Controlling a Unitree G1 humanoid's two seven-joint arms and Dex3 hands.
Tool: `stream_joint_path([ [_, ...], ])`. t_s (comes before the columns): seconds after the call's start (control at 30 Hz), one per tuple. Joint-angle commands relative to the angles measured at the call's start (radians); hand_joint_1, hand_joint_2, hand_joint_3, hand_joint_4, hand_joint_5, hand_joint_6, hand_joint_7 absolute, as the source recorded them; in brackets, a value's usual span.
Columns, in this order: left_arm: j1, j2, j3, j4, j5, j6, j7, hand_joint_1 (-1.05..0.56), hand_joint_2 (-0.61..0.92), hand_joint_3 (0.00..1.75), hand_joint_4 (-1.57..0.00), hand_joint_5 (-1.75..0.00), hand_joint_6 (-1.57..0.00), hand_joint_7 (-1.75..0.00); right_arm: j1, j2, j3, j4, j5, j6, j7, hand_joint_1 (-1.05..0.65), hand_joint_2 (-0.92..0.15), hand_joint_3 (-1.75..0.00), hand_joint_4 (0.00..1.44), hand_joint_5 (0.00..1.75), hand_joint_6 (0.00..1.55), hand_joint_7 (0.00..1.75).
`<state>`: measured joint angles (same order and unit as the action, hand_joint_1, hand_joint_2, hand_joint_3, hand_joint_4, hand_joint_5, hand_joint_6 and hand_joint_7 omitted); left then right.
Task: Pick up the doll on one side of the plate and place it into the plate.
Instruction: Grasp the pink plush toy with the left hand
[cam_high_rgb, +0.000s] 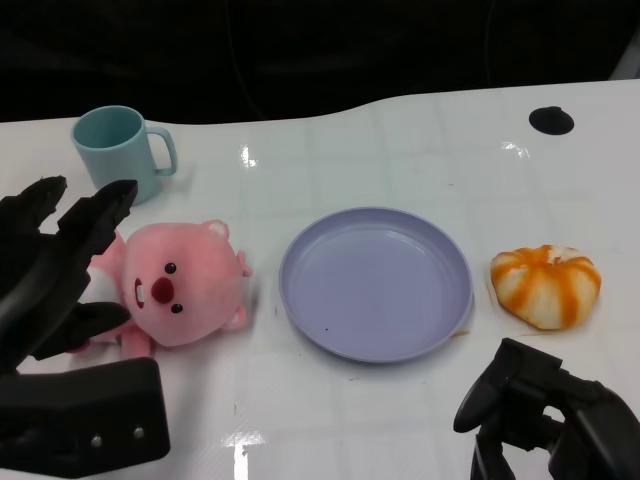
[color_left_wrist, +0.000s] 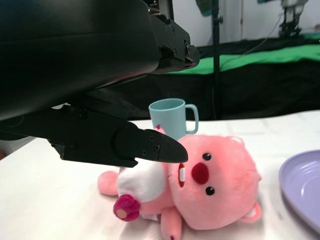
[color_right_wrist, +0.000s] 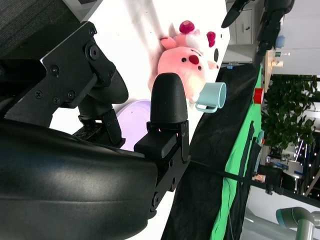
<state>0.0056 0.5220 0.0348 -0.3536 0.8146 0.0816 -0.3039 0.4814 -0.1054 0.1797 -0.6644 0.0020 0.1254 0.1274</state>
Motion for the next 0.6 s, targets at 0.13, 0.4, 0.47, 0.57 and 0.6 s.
stream_joint_path([
  [0.13, -0.068, 0.059, -0.050, 0.098, 0.019, 0.044, -0.064, -0.69, 0.87, 0.00, -0.07, -0.06, -0.16, -0.03, 0.004, -0.003, -0.004, -0.017, 0.002, 0.003, -0.005, 0.09, -0.43, -1.38, 0.72, 1.75, 0.61, 1.54],
  [0.4, -0.149, 0.089, -0.129, 0.220, 0.038, 0.063, -0.078, -0.72, 0.89, 0.01, -0.07, -0.07, -0.17, -0.01, 0.002, -0.005, -0.006, -0.015, 0.003, 0.005, -0.003, 0.08, -0.43, -1.38, 0.73, 1.75, 0.61, 1.54],
  [0.47, -0.172, 0.090, -0.146, 0.271, 0.033, 0.052, -0.067, -0.72, 0.89, 0.01, -0.07, -0.08, -0.17, -0.01, 0.002, -0.005, -0.005, -0.017, 0.001, 0.008, -0.005, 0.08, -0.43, -1.38, 0.73, 1.75, 0.61, 1.54],
  [0.57, -0.211, 0.095, -0.177, 0.344, 0.034, 0.042, -0.071, -0.73, 0.90, 0.01, -0.07, -0.08, -0.17, -0.01, 0.005, -0.005, -0.004, -0.027, -0.001, 0.022, -0.008, 0.08, -0.42, -1.38, 0.72, 1.75, 0.61, 1.54],
  [0.6, -0.224, 0.096, -0.187, 0.372, 0.032, 0.034, -0.069, -0.73, 0.91, 0.01, -0.07, -0.08, -0.17, -0.01, 0.005, -0.005, -0.004, -0.029, -0.001, 0.023, -0.008, 0.08, -0.42, -1.38, 0.72, 1.75, 0.61, 1.54],
])
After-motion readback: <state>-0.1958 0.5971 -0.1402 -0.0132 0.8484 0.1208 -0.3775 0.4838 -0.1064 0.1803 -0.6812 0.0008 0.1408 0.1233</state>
